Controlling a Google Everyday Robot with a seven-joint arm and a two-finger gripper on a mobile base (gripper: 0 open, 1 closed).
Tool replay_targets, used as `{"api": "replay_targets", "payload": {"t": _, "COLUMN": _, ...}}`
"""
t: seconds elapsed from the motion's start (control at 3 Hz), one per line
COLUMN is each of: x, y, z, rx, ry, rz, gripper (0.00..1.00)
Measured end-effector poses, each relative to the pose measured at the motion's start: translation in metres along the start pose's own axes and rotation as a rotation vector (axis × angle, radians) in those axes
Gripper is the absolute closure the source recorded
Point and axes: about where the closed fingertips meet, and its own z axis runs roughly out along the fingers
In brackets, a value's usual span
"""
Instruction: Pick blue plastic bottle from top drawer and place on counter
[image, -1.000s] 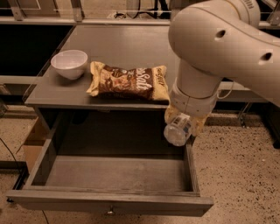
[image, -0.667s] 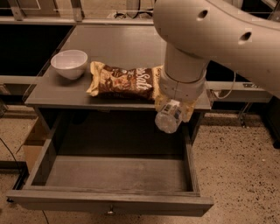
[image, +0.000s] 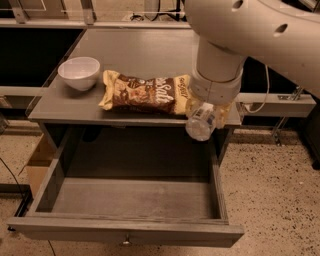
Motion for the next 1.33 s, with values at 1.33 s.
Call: {"api": "replay_targets", "payload": {"t": 1.33, "x": -0.060, "y": 0.072, "z": 0.008, "rx": -0.061, "ry": -0.027, "rz": -0.127, "gripper": 1.00}}
